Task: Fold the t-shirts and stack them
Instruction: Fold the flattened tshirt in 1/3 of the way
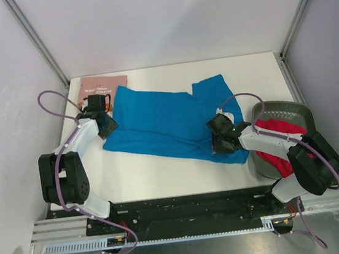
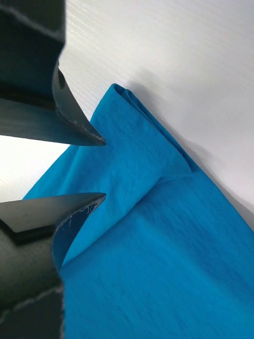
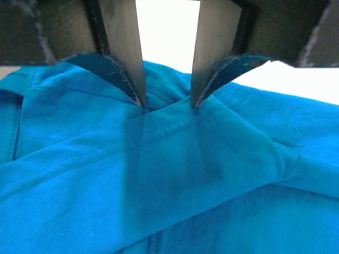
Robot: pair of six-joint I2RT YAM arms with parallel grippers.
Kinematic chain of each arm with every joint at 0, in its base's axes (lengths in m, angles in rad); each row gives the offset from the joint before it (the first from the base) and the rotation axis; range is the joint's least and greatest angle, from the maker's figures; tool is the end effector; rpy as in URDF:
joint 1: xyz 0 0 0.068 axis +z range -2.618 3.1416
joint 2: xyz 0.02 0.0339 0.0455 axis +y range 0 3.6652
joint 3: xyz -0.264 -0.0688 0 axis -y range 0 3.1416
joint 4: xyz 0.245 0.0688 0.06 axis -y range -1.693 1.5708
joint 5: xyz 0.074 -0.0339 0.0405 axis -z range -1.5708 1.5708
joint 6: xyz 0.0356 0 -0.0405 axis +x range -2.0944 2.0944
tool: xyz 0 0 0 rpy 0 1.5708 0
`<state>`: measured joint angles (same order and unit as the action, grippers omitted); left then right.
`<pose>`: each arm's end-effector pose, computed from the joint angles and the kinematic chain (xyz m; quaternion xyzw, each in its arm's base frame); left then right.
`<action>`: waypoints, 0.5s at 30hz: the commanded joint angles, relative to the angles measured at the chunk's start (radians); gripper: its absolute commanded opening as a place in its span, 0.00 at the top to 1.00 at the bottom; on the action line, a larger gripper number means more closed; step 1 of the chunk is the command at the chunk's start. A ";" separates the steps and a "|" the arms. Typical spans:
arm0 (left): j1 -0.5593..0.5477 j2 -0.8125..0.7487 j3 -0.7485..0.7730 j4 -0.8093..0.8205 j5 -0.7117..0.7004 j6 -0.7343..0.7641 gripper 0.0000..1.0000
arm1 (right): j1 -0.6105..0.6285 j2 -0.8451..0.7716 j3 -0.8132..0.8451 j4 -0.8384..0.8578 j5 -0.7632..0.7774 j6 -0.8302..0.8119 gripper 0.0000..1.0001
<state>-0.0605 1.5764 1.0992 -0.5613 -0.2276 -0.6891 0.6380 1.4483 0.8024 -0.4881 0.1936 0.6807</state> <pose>0.3217 -0.0114 0.2246 -0.3247 0.9024 0.0063 0.2833 0.2174 0.1527 0.1773 0.0417 0.9710 0.0575 0.2282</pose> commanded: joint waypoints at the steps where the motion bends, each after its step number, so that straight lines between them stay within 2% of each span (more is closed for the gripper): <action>1: 0.004 -0.030 -0.004 0.019 0.005 0.006 0.55 | 0.041 -0.020 0.000 0.019 0.051 0.015 0.56; 9: 0.003 -0.023 -0.002 0.020 0.007 0.007 0.56 | 0.113 -0.023 0.000 0.005 0.117 0.025 0.57; 15: 0.003 -0.013 -0.003 0.021 0.010 0.006 0.56 | 0.124 0.001 0.009 0.022 0.119 0.015 0.62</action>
<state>-0.0605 1.5764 1.0992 -0.5602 -0.2237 -0.6891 0.7559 1.4475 0.8021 -0.4881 0.2726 0.6853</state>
